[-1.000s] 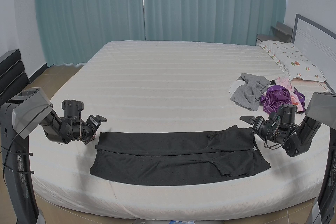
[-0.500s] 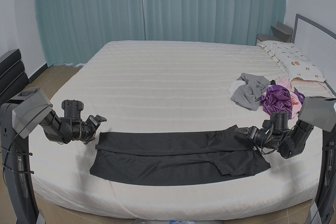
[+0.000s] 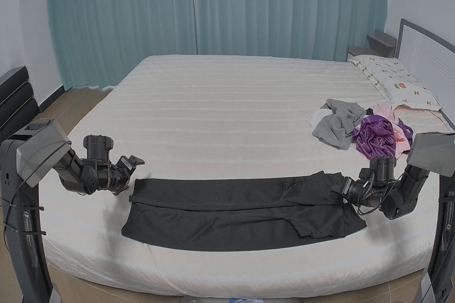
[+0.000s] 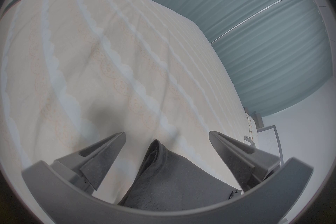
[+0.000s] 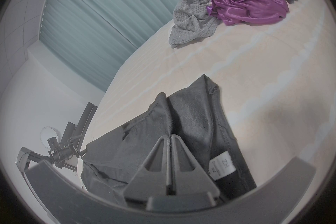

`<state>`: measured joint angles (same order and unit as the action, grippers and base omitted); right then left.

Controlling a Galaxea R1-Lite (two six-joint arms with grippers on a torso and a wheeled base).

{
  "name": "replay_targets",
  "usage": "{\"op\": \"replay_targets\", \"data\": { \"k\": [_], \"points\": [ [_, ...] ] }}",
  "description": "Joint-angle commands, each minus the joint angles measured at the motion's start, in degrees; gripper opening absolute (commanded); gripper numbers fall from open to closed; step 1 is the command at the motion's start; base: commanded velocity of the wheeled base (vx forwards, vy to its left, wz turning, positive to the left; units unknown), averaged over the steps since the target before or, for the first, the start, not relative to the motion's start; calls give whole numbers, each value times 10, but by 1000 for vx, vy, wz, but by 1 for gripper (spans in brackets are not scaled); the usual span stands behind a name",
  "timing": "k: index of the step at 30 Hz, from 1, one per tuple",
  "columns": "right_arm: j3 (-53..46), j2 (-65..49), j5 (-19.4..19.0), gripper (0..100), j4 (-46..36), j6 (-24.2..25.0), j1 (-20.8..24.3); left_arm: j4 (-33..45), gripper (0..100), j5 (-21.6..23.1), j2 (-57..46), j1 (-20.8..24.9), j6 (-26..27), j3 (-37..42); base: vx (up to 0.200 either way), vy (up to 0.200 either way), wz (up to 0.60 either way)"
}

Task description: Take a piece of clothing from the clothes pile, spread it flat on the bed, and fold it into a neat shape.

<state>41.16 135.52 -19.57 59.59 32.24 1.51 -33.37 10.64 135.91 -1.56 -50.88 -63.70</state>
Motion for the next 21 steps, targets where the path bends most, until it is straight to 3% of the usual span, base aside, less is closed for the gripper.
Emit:
{"op": "replay_targets", "data": {
  "k": [1,8,20,21],
  "points": [
    [-28,-12,0,0,13,-8,-4,0,100,0,0,0,0,1,0,0,0],
    [-69,-12,0,0,59,-9,-4,0,100,0,0,0,0,1,0,0,0],
    [-81,-8,0,0,64,-10,-6,1,100,0,-1,0,-1,1,0,0,0],
    [-80,-8,0,100,64,-9,-6,1,100,0,-1,0,-1,1,0,0,0]
  ]
}}
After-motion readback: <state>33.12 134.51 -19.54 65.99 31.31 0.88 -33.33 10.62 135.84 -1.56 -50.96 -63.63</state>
